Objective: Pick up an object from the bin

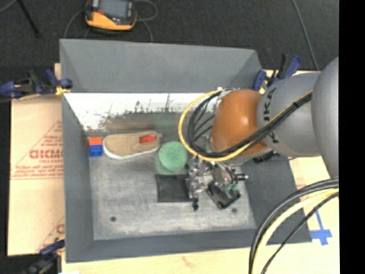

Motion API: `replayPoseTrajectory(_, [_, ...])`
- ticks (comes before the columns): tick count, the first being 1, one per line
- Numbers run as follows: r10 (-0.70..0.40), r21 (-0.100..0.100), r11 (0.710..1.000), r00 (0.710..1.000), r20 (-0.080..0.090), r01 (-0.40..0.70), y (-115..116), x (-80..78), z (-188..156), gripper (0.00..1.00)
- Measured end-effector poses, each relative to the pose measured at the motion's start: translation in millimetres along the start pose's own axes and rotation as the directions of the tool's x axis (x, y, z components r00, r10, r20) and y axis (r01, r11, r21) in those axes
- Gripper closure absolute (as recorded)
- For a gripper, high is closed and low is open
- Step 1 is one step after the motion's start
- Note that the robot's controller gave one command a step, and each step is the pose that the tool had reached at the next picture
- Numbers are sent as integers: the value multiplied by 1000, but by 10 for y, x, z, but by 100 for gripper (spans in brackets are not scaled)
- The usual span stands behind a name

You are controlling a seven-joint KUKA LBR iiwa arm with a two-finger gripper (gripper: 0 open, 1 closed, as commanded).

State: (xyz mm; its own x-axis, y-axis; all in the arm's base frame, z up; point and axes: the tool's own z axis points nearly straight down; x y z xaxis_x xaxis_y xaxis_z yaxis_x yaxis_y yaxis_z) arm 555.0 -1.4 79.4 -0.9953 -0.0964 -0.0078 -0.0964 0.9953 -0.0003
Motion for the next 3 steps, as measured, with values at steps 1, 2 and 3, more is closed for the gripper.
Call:
replayPoseTrajectory(1, [-26,0,1000,1000,-11,26,97,-45,-524,100])
replayPoseTrajectory(2, [-32,0,999,999,-6,32,116,-64,-667,100])
replayPoseTrajectory(3, [154,0,988,988,-3,-154,-43,-107,-937,100])
